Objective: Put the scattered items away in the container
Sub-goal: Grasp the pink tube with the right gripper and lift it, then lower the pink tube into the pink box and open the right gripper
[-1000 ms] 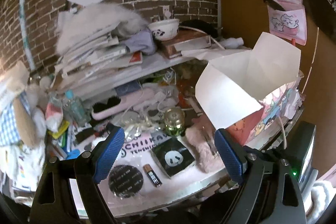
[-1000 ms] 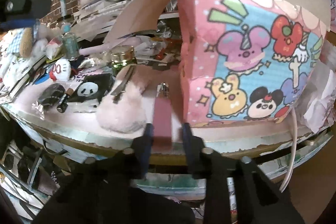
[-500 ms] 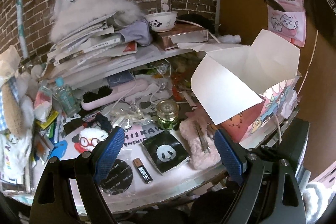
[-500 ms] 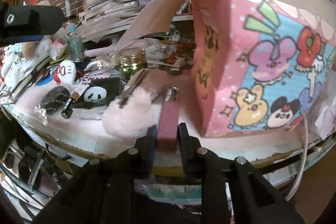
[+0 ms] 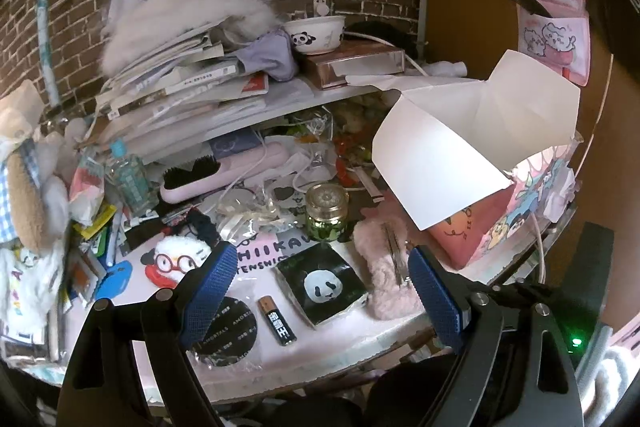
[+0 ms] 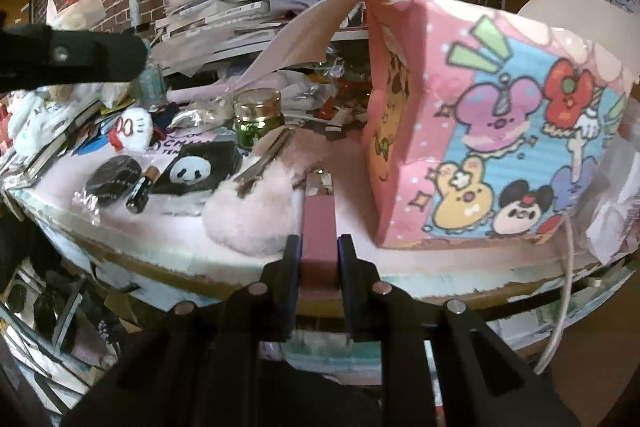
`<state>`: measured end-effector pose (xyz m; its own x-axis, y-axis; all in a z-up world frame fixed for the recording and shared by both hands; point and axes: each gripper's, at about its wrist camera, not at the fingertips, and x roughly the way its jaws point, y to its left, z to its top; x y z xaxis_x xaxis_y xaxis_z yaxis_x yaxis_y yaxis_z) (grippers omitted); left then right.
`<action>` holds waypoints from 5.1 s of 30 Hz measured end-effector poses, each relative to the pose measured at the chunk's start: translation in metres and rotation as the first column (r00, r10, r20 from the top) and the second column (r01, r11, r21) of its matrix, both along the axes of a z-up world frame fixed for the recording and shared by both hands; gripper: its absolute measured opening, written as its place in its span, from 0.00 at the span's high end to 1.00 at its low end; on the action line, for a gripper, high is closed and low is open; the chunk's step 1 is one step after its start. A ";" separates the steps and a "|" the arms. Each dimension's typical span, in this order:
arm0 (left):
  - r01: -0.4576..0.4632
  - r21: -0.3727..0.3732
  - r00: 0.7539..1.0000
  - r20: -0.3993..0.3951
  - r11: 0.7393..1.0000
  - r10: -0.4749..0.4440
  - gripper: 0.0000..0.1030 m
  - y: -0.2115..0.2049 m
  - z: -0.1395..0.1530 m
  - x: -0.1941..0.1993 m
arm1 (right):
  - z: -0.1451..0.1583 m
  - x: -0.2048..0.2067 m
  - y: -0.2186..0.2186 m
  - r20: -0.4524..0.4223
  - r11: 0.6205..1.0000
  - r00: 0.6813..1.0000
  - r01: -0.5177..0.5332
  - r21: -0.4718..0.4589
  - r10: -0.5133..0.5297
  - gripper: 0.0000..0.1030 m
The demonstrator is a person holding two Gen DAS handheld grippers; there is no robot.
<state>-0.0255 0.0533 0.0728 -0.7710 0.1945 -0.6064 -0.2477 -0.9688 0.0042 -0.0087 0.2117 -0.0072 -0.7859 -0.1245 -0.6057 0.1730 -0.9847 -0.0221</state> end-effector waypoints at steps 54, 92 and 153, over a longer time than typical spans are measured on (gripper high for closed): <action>-0.005 0.083 1.000 0.012 0.997 0.004 0.17 -0.007 -0.004 0.010 | 0.021 0.010 0.011 -0.012 0.990 0.998 -0.052 0.131 0.054 0.86; 0.076 0.089 0.992 -0.111 0.993 -0.066 0.15 0.020 0.051 0.048 | 0.104 0.091 0.008 -0.189 0.915 0.974 -0.039 0.401 0.125 0.86; -0.005 0.093 0.995 -0.095 0.996 0.014 0.12 -0.004 0.036 0.029 | 0.087 -0.160 0.056 0.432 0.977 0.899 -0.028 0.211 -0.068 0.80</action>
<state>0.0038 0.0496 0.1084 -0.8265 0.2385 -0.5098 -0.2410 -0.9685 -0.0625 -0.1688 0.2675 0.0798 -0.4393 0.0540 -0.8967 0.1929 -0.9692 -0.1529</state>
